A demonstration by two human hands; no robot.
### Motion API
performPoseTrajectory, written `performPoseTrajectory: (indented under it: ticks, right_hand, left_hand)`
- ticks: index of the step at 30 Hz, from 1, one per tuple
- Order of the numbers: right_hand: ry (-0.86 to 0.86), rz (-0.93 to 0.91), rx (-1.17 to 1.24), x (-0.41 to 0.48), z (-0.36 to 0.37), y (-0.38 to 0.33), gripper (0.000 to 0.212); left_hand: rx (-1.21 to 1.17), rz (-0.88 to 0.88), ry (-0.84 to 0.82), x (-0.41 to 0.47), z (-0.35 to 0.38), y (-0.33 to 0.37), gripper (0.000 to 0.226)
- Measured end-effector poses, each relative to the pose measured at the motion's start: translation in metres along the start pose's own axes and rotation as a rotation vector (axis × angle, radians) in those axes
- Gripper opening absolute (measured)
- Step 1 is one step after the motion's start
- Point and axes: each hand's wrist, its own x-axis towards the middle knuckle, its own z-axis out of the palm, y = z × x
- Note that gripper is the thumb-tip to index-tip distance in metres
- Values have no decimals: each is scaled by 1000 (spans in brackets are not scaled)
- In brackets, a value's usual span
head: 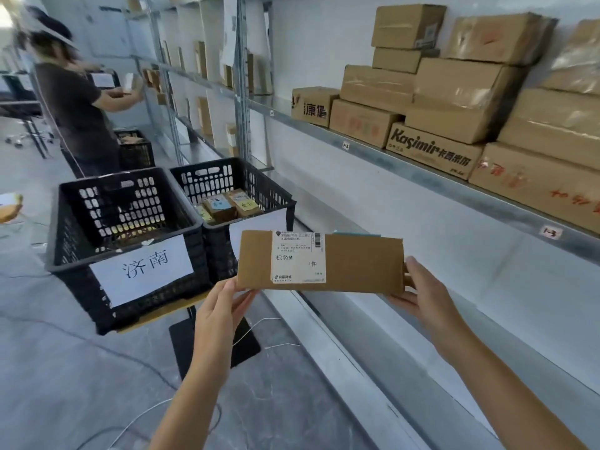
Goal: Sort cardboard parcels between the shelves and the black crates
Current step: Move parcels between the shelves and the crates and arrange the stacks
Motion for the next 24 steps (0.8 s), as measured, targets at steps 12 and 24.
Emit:
performPoseTrajectory:
  ticks: [12, 24]
  right_hand:
    - [-223, 71, 156, 52, 153, 4, 43]
    - [-303, 60, 196, 70, 249, 20, 22]
  left_hand:
    - [58, -57, 145, 84, -122, 14, 35]
    - [130, -173, 127, 125, -187, 28, 54]
